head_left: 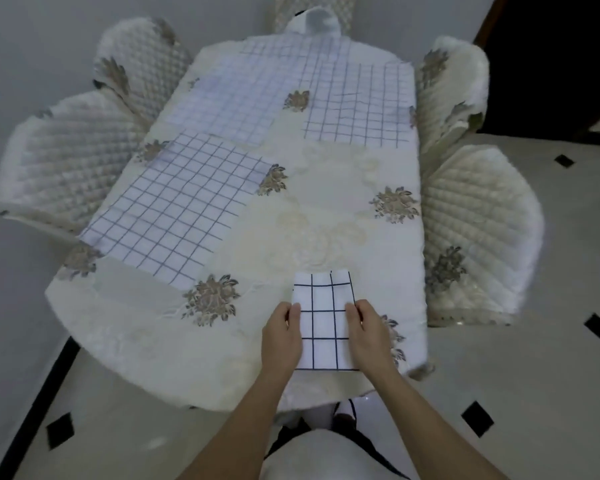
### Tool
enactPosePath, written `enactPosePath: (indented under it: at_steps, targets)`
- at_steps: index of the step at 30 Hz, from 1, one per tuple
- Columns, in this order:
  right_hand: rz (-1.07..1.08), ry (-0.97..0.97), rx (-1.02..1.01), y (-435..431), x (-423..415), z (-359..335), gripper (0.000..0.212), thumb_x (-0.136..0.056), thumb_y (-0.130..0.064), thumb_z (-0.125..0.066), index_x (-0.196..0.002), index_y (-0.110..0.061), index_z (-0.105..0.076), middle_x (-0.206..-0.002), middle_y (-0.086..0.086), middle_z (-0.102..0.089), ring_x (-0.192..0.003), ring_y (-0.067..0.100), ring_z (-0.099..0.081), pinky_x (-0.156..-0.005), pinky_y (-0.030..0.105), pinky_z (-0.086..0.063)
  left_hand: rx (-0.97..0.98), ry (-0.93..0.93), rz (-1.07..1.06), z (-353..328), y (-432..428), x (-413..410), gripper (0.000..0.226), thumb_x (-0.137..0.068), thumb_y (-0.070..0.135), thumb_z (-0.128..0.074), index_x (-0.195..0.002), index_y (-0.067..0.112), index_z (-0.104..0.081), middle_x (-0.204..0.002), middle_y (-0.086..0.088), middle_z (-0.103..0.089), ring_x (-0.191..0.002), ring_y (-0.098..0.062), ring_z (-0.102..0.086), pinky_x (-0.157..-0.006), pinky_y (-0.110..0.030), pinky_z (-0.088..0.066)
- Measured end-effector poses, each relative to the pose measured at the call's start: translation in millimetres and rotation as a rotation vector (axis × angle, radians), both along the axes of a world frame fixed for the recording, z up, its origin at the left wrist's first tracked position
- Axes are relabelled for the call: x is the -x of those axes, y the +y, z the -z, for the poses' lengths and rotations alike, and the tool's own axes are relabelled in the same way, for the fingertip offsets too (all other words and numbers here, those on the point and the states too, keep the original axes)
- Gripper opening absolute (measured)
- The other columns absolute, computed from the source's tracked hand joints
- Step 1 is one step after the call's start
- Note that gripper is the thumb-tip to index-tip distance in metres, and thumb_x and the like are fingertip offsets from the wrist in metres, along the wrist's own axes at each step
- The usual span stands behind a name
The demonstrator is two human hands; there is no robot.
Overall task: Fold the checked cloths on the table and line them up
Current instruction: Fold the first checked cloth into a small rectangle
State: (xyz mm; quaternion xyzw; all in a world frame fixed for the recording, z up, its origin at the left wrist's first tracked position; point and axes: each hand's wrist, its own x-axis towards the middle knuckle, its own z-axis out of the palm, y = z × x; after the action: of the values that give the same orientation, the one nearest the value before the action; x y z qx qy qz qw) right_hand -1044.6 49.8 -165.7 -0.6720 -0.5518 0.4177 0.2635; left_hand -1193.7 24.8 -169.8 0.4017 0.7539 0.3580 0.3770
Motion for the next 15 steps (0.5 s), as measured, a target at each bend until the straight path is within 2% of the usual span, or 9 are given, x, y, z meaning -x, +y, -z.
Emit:
enactPosePath:
  at_steps: [3,7,10,13,15]
  targets:
    - [0.103,-0.009,0.048,-5,-14,5,0.032,-0.105,-0.031,-0.043,-0.074,-0.021,-0.043,-0.067,-0.004,-0.049,-0.063,0.012,-0.047,-0.056,0.028,-0.033,0.051,-0.019,0.127,8,11,-8,0.030,-0.104,0.031,-0.048,-0.075,0.023,-0.048,-0.066,0.007,-0.047,-0.059,-0.007,-0.043,-0.055,-0.020,-0.033]
    - [0.205,-0.034,0.142,-8,-35,15,0.032,-0.104,-0.026,-0.043,-0.074,-0.019,-0.042,-0.066,-0.004,-0.049,-0.062,0.012,-0.045,-0.055,0.028,-0.031,0.118,-0.062,0.233,20,28,-20,0.022,-0.102,0.027,-0.052,-0.083,0.017,-0.056,-0.071,0.008,-0.053,-0.065,-0.008,-0.046,-0.059,-0.015,-0.036]
    - [0.253,-0.066,0.181,-3,-48,23,0.029,-0.103,-0.024,-0.045,-0.074,-0.023,-0.044,-0.067,-0.006,-0.052,-0.065,0.013,-0.048,-0.056,0.025,-0.032,0.164,-0.086,0.276,26,42,-31,0.018,-0.101,0.024,-0.053,-0.088,0.014,-0.060,-0.076,0.007,-0.057,-0.069,-0.007,-0.049,-0.060,-0.014,-0.037]
    - [0.305,-0.077,0.209,9,-59,27,0.018,-0.100,-0.024,-0.051,-0.083,-0.021,-0.054,-0.073,-0.007,-0.058,-0.069,0.010,-0.052,-0.060,0.029,-0.036,0.225,-0.070,0.285,32,57,-41,0.015,-0.100,0.024,-0.055,-0.091,0.014,-0.061,-0.081,0.006,-0.061,-0.076,-0.013,-0.054,-0.068,-0.025,-0.040]
    - [0.332,-0.080,0.215,21,-67,31,0.012,-0.099,-0.025,-0.055,-0.089,-0.020,-0.059,-0.078,-0.008,-0.061,-0.075,0.014,-0.056,-0.065,0.031,-0.037,0.248,-0.024,0.295,35,66,-48,0.015,-0.099,0.024,-0.056,-0.090,0.014,-0.060,-0.082,0.006,-0.062,-0.079,-0.014,-0.056,-0.068,-0.025,-0.037]
